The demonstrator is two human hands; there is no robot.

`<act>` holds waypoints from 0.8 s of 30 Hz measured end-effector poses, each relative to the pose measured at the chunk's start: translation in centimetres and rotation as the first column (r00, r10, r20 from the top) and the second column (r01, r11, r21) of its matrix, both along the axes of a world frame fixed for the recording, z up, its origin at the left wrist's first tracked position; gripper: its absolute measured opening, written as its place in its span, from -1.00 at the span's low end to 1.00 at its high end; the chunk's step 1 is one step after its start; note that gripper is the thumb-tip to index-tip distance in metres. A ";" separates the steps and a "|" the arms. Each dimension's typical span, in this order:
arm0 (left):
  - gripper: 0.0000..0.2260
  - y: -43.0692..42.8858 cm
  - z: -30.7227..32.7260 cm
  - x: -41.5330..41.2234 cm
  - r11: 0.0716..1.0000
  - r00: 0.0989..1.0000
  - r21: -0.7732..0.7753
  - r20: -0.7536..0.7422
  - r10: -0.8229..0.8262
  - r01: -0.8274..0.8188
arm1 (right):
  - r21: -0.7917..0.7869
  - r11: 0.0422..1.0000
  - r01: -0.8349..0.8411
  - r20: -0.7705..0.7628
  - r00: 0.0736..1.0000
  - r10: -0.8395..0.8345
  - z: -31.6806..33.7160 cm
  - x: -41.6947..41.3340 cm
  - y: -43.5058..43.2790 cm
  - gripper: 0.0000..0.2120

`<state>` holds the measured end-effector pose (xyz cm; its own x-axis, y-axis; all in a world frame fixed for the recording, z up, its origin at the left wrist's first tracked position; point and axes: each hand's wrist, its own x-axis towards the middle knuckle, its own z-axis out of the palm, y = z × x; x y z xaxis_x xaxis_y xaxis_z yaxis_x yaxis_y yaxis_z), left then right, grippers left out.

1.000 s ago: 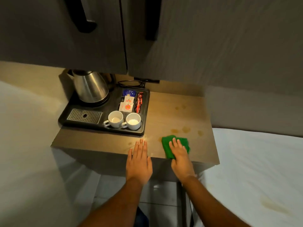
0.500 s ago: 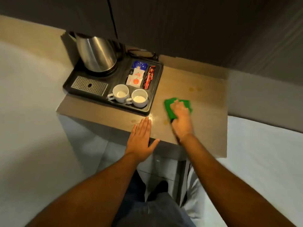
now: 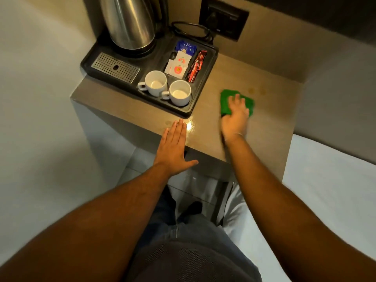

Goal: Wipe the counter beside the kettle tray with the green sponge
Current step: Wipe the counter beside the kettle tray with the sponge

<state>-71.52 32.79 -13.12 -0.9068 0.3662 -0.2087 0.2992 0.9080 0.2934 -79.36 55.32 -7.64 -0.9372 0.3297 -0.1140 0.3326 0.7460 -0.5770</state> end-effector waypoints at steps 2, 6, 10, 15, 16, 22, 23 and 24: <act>0.28 0.3 0.4 0.0 0.999 0.999 0.029 0.009 0.041 -0.041 | 0.016 0.985 -0.170 -0.023 0.985 0.171 -0.4 1.5 -4.1 -0.20; 0.17 1.5 1.2 0.4 0.990 0.992 0.058 0.011 0.125 -0.126 | 0.021 0.934 -0.357 -0.029 0.933 0.358 -1.7 10.3 -7.0 -0.18; 0.11 3.6 1.7 0.5 0.977 0.977 -0.009 0.042 0.211 -0.211 | 0.056 0.927 -0.370 0.007 0.929 0.371 -1.9 11.1 -6.1 -0.18; 0.24 4.6 1.9 -0.4 0.986 0.989 -0.105 0.053 0.138 -0.132 | 0.105 0.957 -0.271 0.002 0.962 0.273 -0.7 0.7 -4.3 -0.22; 0.25 4.7 1.9 -0.6 0.986 0.990 -0.114 0.062 0.128 -0.120 | 0.119 0.947 -0.298 0.005 0.954 0.299 -0.5 -1.7 -3.6 -0.24; 0.28 4.4 2.4 -0.7 0.987 0.988 -0.137 0.113 0.101 -0.085 | 0.169 0.950 -0.263 0.041 0.965 0.259 0.7 -10.3 7.4 -0.30; 0.30 4.3 2.6 -0.7 0.988 0.987 -0.134 0.133 0.091 -0.073 | 0.170 0.971 -0.168 0.042 0.986 0.164 0.7 -10.1 10.1 -0.31; 0.32 4.1 2.8 -0.8 0.990 0.984 -0.128 0.155 0.082 -0.062 | 0.168 0.983 -0.072 0.053 0.997 0.064 0.8 -9.4 12.7 -0.31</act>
